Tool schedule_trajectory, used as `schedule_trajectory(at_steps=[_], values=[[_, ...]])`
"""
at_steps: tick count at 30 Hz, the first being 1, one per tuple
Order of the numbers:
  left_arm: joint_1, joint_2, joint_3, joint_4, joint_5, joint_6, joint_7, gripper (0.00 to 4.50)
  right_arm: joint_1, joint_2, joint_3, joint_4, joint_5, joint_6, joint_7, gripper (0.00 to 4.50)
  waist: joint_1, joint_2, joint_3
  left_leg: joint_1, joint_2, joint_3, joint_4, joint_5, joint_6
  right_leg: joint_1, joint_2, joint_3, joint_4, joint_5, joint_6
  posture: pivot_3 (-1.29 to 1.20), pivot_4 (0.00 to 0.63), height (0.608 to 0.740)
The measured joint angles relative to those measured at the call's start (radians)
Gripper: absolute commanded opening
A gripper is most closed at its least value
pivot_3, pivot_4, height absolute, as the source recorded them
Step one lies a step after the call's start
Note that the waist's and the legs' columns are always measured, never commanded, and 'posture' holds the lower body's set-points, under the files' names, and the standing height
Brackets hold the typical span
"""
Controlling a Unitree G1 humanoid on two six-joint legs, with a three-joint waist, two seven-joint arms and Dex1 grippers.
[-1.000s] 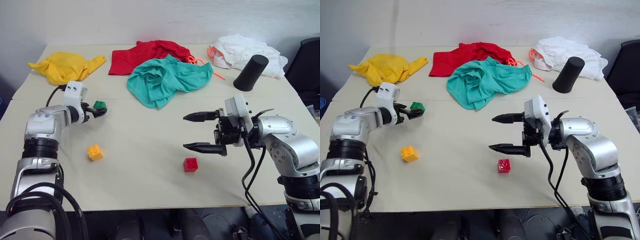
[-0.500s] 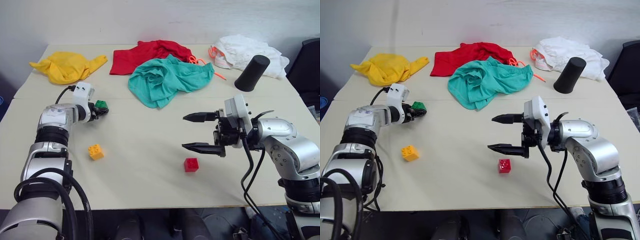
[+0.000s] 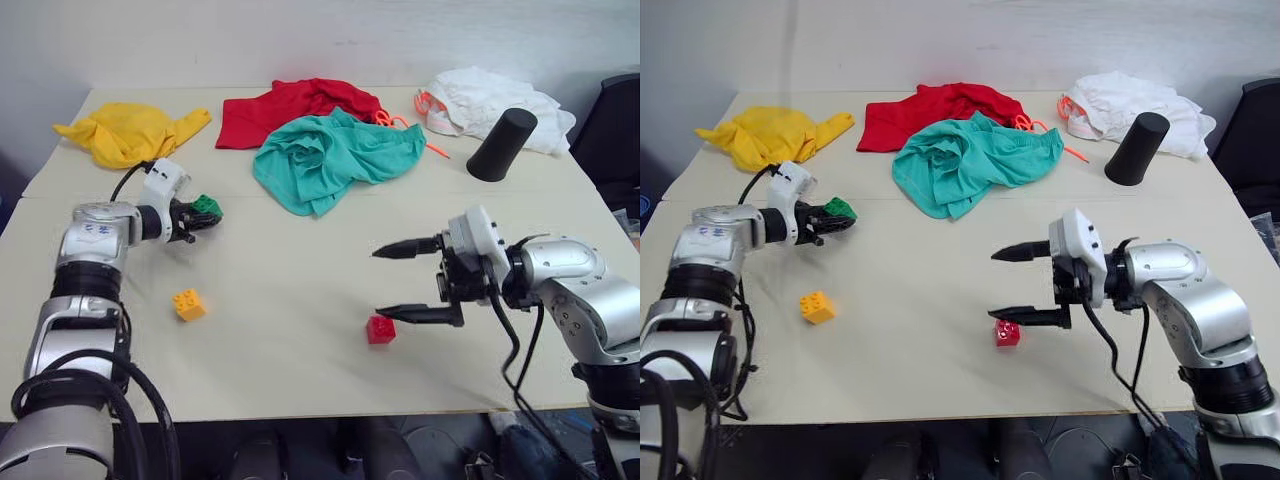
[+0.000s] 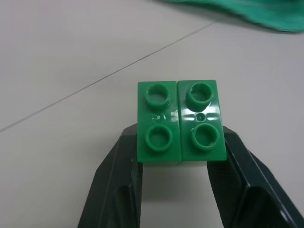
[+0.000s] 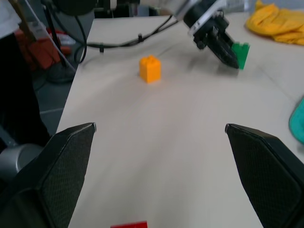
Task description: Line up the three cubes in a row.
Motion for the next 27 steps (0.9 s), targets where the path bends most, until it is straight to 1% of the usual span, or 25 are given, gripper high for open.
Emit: schedule_trajectory(at_steps=[1,2,6,10,11,13,16,18,21,27], values=[[0.059,0.026,-0.002,-0.113,-0.025,0.004,-0.059,1.5,0.009,-0.001,0.003,0.0,-0.001,-0.001,0.007,4.5,0.0,0.0,0.0,0.0,0.0,0.0,0.0,0.0,0.0,0.0,0.0,0.001,0.0,0.0,0.0,0.0,0.15,0.74],[0.136,0.052,-0.003,-0.273,-0.076,0.031,-0.136,1.5,0.028,-0.012,0.0,-0.003,0.003,-0.001,0.017,4.5,0.001,0.0,0.0,0.0,0.0,-0.001,0.0,0.0,0.0,0.0,-0.001,0.001,0.001,0.0,0.0,0.0,0.15,0.74],[0.302,0.111,-0.004,-0.696,-0.242,0.16,-0.284,1.5,0.067,-0.046,-0.011,-0.02,0.015,0.003,0.034,4.5,0.006,0.0,0.0,-0.001,-0.001,-0.003,0.005,-0.001,0.001,0.001,-0.003,0.001,-0.001,0.0,0.0,0.0,0.15,0.74],[0.38,0.144,-0.027,-0.957,-0.319,0.219,-0.326,1.5,0.114,-0.084,-0.024,-0.036,0.021,0.002,0.048,4.5,0.01,0.0,0.0,0.001,-0.002,-0.004,0.007,-0.001,0.002,0.004,-0.002,0.002,0.0,0.0,0.0,0.0,0.15,0.74],[0.385,0.143,-0.048,-0.981,-0.316,0.224,-0.323,1.5,0.123,-0.095,-0.024,-0.037,0.018,-0.004,0.053,4.5,0.01,0.0,0.0,0.001,-0.002,-0.004,0.007,-0.001,0.002,0.004,-0.002,0.002,-0.001,0.0,0.001,0.0,0.15,0.74],[0.388,0.135,-0.124,-1.001,-0.265,0.207,-0.295,1.5,0.168,-0.124,-0.03,-0.039,-0.006,-0.039,0.073,4.5,0.016,0.0,0.0,0.001,-0.002,-0.004,0.006,-0.001,0.003,0.004,-0.001,0.003,-0.002,0.0,0.001,0.0,0.15,0.74],[0.394,0.114,-0.217,-0.99,-0.181,0.186,-0.249,1.5,0.206,-0.131,-0.03,-0.037,-0.038,-0.082,0.086,4.5,0.023,0.0,0.0,0.0,-0.001,-0.003,0.006,-0.002,0.003,0.004,0.001,0.004,-0.002,0.001,0.001,0.0,0.15,0.74],[0.391,0.106,-0.257,-0.972,-0.13,0.158,-0.226,1.5,0.213,-0.131,-0.032,-0.036,-0.044,-0.099,0.087,4.5,0.024,0.0,0.0,0.001,0.0,-0.003,0.006,-0.002,0.003,0.004,0.002,0.005,-0.002,0.001,0.001,0.0,0.15,0.74],[0.391,0.087,-0.295,-0.928,-0.079,0.137,-0.2,1.5,0.229,-0.133,-0.037,-0.035,-0.056,-0.117,0.086,4.5,0.027,0.0,0.0,0.001,0.0,-0.003,0.007,-0.002,0.003,0.004,0.005,0.005,-0.002,0.001,0.001,0.0,0.15,0.74],[0.398,0.083,-0.306,-0.916,-0.057,0.118,-0.194,1.5,0.248,-0.145,-0.044,-0.03,-0.078,-0.154,0.084,4.5,0.027,0.0,0.0,0.001,0.001,-0.003,0.007,-0.002,0.003,0.004,0.005,0.006,-0.003,0.001,0.001,0.0,0.15,0.74]])
